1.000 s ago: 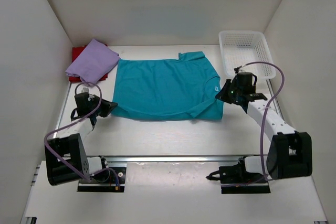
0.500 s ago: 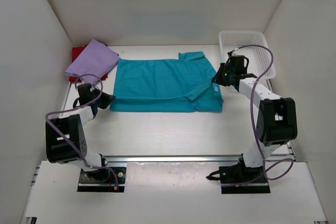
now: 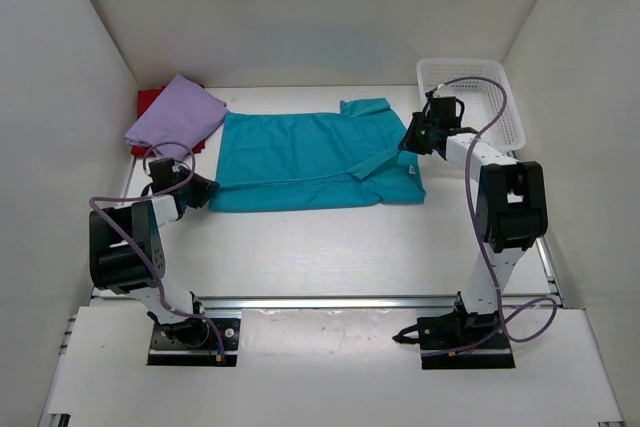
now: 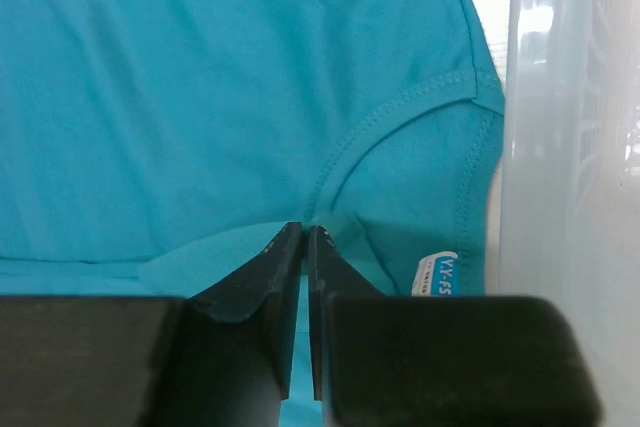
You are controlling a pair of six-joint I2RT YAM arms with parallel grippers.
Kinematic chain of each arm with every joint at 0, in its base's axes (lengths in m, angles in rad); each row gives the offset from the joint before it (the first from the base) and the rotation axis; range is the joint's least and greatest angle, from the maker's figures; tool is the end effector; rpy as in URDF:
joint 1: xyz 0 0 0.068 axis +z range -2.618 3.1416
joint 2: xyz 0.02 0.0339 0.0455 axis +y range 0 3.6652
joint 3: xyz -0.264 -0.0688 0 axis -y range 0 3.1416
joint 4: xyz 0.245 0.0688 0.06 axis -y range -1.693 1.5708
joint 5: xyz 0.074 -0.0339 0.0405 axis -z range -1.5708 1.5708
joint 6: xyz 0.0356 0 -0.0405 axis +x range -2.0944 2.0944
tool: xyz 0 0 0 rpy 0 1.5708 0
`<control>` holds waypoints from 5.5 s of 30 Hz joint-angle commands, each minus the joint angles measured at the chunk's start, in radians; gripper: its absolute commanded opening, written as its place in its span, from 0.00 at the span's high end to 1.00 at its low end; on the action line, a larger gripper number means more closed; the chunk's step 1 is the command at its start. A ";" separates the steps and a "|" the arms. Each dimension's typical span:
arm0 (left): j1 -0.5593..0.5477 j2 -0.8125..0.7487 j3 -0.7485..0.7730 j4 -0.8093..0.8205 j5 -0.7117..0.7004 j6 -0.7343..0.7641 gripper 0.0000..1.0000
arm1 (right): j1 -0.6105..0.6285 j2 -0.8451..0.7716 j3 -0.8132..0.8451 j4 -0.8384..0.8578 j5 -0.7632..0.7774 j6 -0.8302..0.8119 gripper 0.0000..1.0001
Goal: Fold and stack the t-shirts
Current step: Fold the flattened tshirt in 1/3 of the way, then grap the side of the flattened tshirt furthest away from the robot with both arms
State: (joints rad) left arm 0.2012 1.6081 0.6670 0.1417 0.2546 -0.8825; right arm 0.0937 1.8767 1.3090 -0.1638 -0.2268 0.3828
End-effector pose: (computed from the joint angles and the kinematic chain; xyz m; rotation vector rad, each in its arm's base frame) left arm 0.2940 0.0508 0.1369 -1.1425 2.1423 -0.6214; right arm 0.4166 0.0472 0.2115 0.2184 2.3219 0.5030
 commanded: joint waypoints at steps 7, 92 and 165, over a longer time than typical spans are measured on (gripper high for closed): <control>0.003 -0.276 -0.041 0.019 -0.055 0.014 0.51 | 0.014 -0.091 0.033 0.041 0.006 -0.001 0.71; -0.136 -0.740 -0.313 -0.252 -0.043 0.197 0.66 | 0.127 -0.971 -0.851 0.002 0.064 0.113 1.00; -0.531 -0.689 -0.374 -0.080 -0.095 0.163 0.65 | 0.261 -0.366 -0.298 0.032 -0.068 -0.024 0.91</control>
State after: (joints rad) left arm -0.3500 0.9436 0.2131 0.0757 0.1413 -0.7406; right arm 0.4206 1.4075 0.8112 -0.1535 -0.3122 0.4152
